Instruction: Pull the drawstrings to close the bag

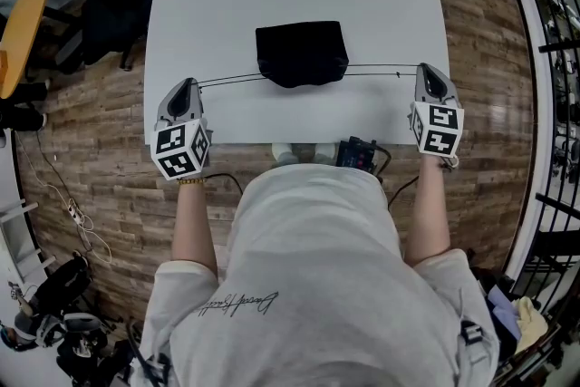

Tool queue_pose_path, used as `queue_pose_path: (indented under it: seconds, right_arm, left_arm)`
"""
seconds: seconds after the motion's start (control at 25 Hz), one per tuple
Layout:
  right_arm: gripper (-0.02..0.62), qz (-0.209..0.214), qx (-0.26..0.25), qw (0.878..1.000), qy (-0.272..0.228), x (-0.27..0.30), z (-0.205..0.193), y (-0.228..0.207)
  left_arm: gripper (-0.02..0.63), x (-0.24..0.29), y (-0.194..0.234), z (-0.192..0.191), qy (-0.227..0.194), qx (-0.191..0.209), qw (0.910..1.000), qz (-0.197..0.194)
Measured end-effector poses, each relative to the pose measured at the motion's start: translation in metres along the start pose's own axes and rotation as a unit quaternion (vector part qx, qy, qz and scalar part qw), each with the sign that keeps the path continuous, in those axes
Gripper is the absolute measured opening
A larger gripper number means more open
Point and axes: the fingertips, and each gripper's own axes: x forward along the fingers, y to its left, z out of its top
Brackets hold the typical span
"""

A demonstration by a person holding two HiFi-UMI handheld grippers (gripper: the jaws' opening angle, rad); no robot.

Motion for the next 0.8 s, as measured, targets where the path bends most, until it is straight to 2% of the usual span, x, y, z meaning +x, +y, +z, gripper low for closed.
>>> queue_pose_path:
  seconds: [0.8]
  right_arm:
    - [0.025,-0.018,0.048,0.999,-0.005,-0.003,0.000,-0.030]
  left_arm:
    - [0.014,-0.008,0.030,0.010,-0.013,-0.014,0.9993,0.032]
